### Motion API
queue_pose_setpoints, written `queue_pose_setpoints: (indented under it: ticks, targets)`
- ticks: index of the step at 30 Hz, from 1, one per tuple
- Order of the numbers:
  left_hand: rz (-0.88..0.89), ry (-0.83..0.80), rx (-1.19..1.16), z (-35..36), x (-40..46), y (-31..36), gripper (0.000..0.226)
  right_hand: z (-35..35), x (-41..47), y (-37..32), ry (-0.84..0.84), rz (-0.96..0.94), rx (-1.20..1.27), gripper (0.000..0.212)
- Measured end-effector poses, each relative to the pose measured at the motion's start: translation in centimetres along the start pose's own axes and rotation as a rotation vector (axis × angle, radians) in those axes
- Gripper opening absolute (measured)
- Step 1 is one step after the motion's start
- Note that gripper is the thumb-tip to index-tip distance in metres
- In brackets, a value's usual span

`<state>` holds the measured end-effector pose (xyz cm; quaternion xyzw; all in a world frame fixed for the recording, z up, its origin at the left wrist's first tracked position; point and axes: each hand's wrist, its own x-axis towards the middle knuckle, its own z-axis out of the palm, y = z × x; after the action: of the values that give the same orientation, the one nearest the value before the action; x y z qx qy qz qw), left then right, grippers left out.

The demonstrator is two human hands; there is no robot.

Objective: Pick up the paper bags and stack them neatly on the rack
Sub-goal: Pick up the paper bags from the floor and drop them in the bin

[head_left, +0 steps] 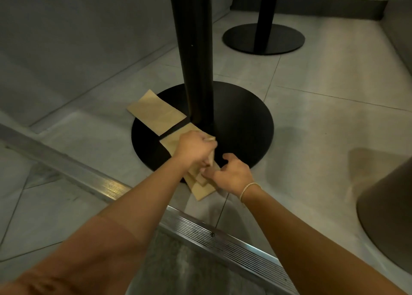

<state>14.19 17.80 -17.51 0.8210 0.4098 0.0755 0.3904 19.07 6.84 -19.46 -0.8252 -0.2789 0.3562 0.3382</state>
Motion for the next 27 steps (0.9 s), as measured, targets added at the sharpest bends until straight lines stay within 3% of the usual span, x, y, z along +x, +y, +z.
queue_pose_setpoints:
  ticks: [3, 5, 7, 9, 12, 16, 22, 27]
  targets:
    - [-0.075, -0.161, -0.332, 0.4, -0.5, 1.5, 0.013, -0.1, 0.5, 0.1, 0.083, 0.006, 0.018, 0.039]
    - [-0.045, -0.205, -0.396, 0.6, -0.1, 1.5, 0.019, -0.1, 0.9, 0.5, 0.139, 0.022, -0.038, 0.024]
    - [-0.018, -0.089, -0.239, 0.4, 0.9, 0.4, 0.027, -0.2, 1.1, 0.8, 0.155, 0.049, -0.042, 0.023]
    - [-0.031, 0.068, 0.063, -0.4, 2.3, -1.5, 0.026, -0.4, 1.2, 1.0, 0.158, 0.050, -0.063, 0.025]
    - [-0.155, 0.083, 0.328, -2.3, 4.4, -5.0, 0.041, -0.4, 1.5, 0.7, 0.171, 0.045, -0.137, 0.025]
    - [-0.258, 0.067, 0.499, -4.1, 6.0, -8.0, 0.055, 0.5, 1.5, -0.2, 0.141, 0.045, -0.331, 0.023]
    - [-0.184, 0.014, 0.548, -4.0, 7.3, -9.4, 0.058, 1.1, 1.7, -0.5, 0.095, 0.057, -0.425, 0.025]
    - [-0.135, 0.095, 0.740, -4.5, 7.5, -9.7, 0.054, 1.2, 2.1, -0.4, 0.080, 0.070, -0.415, 0.026]
